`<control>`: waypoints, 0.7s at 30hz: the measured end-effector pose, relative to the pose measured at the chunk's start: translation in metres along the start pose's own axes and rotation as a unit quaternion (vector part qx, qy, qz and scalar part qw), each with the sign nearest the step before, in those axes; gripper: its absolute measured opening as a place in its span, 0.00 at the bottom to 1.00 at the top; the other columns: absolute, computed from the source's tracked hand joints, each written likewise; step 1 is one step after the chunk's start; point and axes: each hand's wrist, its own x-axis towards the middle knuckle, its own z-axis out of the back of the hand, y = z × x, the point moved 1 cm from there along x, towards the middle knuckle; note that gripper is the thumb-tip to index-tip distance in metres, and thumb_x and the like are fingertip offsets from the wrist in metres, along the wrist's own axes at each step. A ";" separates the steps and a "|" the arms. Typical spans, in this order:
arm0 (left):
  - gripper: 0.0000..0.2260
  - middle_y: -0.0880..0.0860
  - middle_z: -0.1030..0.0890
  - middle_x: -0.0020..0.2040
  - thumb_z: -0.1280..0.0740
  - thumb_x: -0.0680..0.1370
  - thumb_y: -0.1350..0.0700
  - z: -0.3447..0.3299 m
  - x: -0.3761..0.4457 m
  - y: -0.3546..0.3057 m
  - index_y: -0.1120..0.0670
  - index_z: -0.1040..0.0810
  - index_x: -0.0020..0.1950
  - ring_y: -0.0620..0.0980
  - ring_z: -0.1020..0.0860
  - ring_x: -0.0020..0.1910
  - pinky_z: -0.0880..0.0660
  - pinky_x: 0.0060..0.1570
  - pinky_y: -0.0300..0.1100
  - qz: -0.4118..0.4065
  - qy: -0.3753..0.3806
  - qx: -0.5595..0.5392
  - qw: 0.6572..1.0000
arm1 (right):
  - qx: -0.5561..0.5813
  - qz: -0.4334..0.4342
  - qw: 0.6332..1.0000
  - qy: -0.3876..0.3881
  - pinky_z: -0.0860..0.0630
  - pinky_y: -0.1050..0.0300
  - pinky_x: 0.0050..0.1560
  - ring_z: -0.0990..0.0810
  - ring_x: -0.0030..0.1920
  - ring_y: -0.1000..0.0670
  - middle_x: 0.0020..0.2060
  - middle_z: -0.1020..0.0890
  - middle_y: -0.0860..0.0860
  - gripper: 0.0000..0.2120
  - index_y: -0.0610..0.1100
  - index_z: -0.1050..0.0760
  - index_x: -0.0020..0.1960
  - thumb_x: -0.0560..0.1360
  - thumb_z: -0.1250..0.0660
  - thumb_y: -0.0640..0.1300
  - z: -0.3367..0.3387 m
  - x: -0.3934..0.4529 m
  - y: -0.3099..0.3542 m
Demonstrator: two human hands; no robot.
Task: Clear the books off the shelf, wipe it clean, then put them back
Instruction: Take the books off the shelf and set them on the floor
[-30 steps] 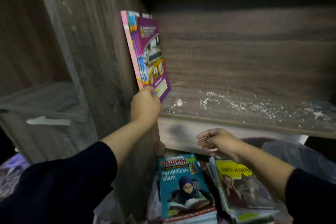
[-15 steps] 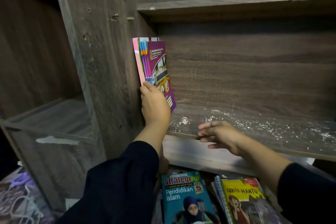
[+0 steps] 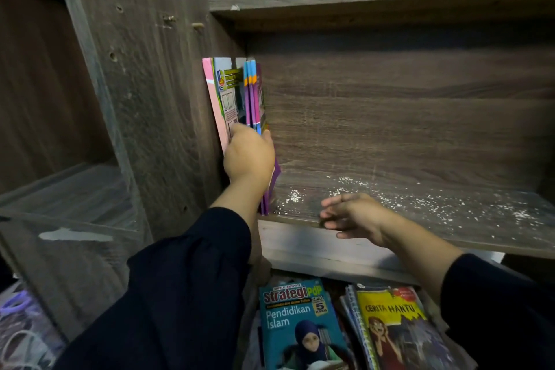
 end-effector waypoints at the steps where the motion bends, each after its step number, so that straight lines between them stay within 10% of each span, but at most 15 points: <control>1: 0.21 0.59 0.19 0.54 0.39 0.79 0.44 0.003 0.003 -0.006 0.61 0.28 0.60 0.60 0.20 0.54 0.26 0.43 0.47 -0.035 0.029 0.073 0.996 | -0.003 0.001 1.000 0.002 0.26 0.59 0.36 0.19 0.38 0.50 0.43 0.16 0.49 0.07 0.47 0.23 0.48 0.76 0.37 0.37 0.001 -0.001 0.001; 5: 0.15 0.61 0.21 0.56 0.42 0.80 0.52 0.004 0.012 -0.011 0.61 0.28 0.60 0.62 0.22 0.56 0.27 0.49 0.47 -0.100 0.085 0.136 0.982 | -0.015 -0.009 1.000 0.021 0.26 0.59 0.36 0.19 0.38 0.49 0.43 0.16 0.49 0.07 0.47 0.23 0.47 0.76 0.37 0.37 0.002 -0.004 0.000; 13: 0.11 0.63 0.19 0.50 0.39 0.78 0.56 0.028 0.002 -0.019 0.62 0.25 0.55 0.63 0.21 0.50 0.26 0.45 0.46 -0.059 0.011 -0.143 0.988 | 0.027 -0.071 0.995 0.060 0.26 0.55 0.40 0.22 0.40 0.49 0.42 0.19 0.48 0.14 0.43 0.25 0.52 0.82 0.46 0.50 0.001 -0.019 -0.006; 18: 0.08 0.57 0.26 0.28 0.36 0.74 0.60 0.059 -0.012 -0.026 0.57 0.27 0.35 0.51 0.29 0.15 0.33 0.19 0.37 0.019 0.121 -0.324 0.938 | 0.222 -0.103 0.968 0.059 0.26 0.46 0.49 0.21 0.46 0.40 0.47 0.21 0.38 0.38 0.37 0.30 0.56 0.76 0.61 0.68 -0.003 -0.035 -0.001; 21: 0.05 0.54 0.28 0.27 0.35 0.75 0.62 0.077 -0.036 -0.021 0.57 0.26 0.38 0.43 0.35 0.11 0.40 0.14 0.28 0.078 0.198 -0.364 0.907 | 0.326 -0.094 0.941 0.018 0.21 0.46 0.42 0.17 0.39 0.40 0.40 0.17 0.38 0.39 0.38 0.28 0.55 0.75 0.59 0.70 -0.001 -0.049 0.000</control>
